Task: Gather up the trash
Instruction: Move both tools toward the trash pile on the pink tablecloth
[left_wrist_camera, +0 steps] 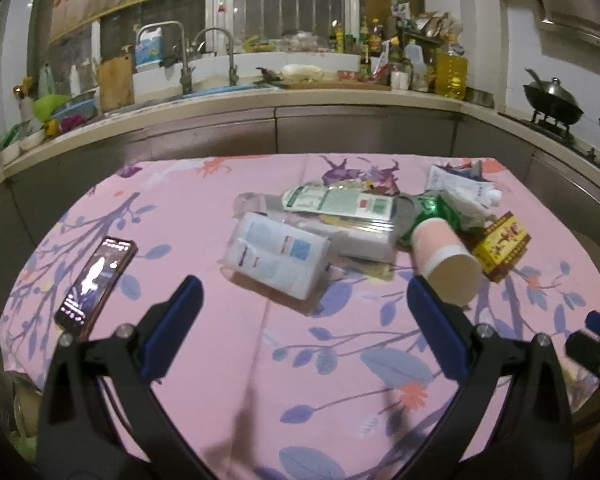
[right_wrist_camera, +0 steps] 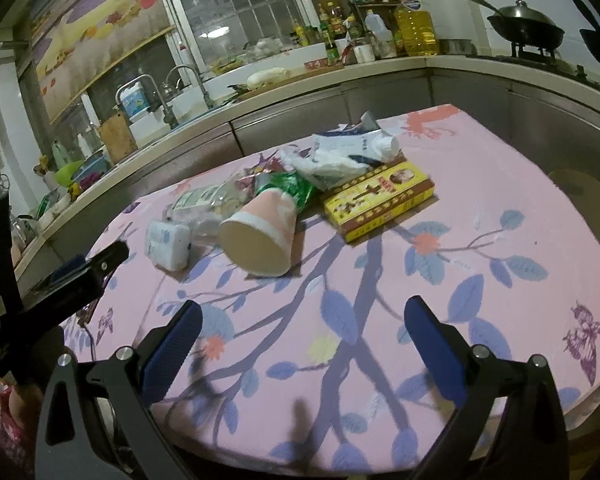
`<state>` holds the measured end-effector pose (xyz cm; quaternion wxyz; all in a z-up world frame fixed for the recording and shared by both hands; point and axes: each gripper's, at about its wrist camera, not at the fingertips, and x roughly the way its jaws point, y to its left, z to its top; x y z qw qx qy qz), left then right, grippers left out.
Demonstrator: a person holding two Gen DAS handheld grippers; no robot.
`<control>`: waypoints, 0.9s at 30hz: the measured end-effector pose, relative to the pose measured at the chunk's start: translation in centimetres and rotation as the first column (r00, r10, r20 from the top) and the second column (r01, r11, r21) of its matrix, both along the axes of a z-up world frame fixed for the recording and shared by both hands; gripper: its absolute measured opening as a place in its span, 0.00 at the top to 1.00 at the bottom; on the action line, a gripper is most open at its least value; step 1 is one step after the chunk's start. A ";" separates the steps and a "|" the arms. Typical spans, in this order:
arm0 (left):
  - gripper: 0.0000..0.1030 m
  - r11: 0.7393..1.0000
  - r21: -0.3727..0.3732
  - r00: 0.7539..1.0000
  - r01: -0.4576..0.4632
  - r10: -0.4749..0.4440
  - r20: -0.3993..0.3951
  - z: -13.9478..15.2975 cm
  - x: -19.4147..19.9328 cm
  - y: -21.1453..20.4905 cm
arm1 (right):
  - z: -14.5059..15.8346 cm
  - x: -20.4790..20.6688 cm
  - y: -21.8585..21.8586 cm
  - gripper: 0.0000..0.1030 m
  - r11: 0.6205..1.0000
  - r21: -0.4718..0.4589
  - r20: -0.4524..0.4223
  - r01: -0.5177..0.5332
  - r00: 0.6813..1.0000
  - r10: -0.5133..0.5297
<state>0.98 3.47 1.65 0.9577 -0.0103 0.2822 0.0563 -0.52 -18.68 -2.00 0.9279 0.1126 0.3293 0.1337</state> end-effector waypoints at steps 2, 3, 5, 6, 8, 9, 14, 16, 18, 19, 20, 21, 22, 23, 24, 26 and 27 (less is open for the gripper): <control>0.05 1.000 0.005 1.000 -0.008 0.008 -0.013 -0.1 0.4 0.1 | 0.1 0.4 -0.1 0.16 1.000 -0.001 0.003 0.004 1.000 -0.004; 0.05 1.000 0.008 1.000 -0.011 0.011 -0.017 -0.2 0.6 0.2 | 0.2 0.7 -0.3 0.17 1.000 0.002 0.004 0.003 1.000 -0.003; 0.05 1.000 0.012 1.000 -0.010 0.010 -0.019 -0.2 0.8 0.0 | 0.3 1.1 -0.6 0.21 1.000 0.009 0.006 0.006 1.000 -0.006; 0.05 1.000 0.017 1.000 -0.008 0.008 -0.019 -0.1 0.9 -0.2 | 0.4 1.2 -0.7 0.22 1.000 0.011 0.009 0.008 1.000 -0.008; 0.05 1.000 0.027 1.000 -0.002 0.003 -0.018 0.1 1.2 -0.7 | 0.5 1.5 -1.1 0.25 1.000 0.008 0.023 0.015 1.000 -0.015; 0.05 0.999 0.035 1.000 0.002 -0.001 -0.019 0.1 1.4 -1.0 | 0.6 1.5 -1.2 0.25 1.000 0.007 0.029 0.017 0.999 -0.017; 0.05 0.998 0.063 1.000 0.014 -0.013 -0.021 0.3 2.2 -2.4 | 0.8 1.5 -2.3 0.26 0.999 0.006 0.049 0.045 0.998 -0.045; 0.05 0.997 0.071 1.000 0.017 -0.016 -0.018 0.4 2.5 -3.0 | 0.8 1.6 -2.9 0.26 0.998 0.015 0.051 0.059 0.997 -0.060; 0.05 0.997 0.077 1.000 0.017 -0.016 -0.013 0.5 2.8 -3.4 | 0.6 1.8 -3.6 0.26 0.997 0.027 0.046 0.074 0.996 -0.075; 0.05 0.997 0.081 1.000 0.017 -0.017 -0.010 0.5 2.9 -3.5 | 0.6 1.8 -3.8 0.26 0.996 0.031 0.044 0.078 0.996 -0.079; 0.05 0.996 0.085 1.000 0.018 -0.018 -0.007 0.5 3.0 -3.7 | 0.6 1.9 -4.1 0.26 0.996 0.035 0.042 0.083 0.996 -0.084; 0.05 0.996 0.090 1.000 0.019 -0.019 -0.005 0.5 3.1 -3.9 | 0.5 2.0 -4.4 0.26 0.995 0.039 0.040 0.089 0.995 -0.090; 0.05 0.995 0.095 1.000 0.020 -0.020 -0.005 0.5 3.2 -4.0 | 0.5 2.1 -4.6 0.26 0.995 0.042 0.040 0.092 0.995 -0.094; 0.05 0.995 0.097 1.000 0.022 -0.021 -0.006 0.5 3.3 -4.1 | 0.4 2.1 -4.8 0.26 0.994 0.044 0.040 0.096 0.994 -0.098; 0.05 0.995 0.100 1.000 0.023 -0.022 -0.008 0.4 3.5 -4.3 | 0.4 2.2 -5.0 0.26 0.994 0.047 0.039 0.100 0.994 -0.102; 0.05 0.994 0.106 1.000 0.025 -0.024 -0.011 0.4 3.6 -4.5 | 0.3 2.3 -5.4 0.26 0.993 0.053 0.037 0.105 0.994 -0.107; 0.05 0.994 0.110 1.000 0.026 -0.025 -0.014 0.3 3.8 -4.6 | 0.2 2.3 -5.5 0.26 0.993 0.055 0.035 0.108 0.993 -0.110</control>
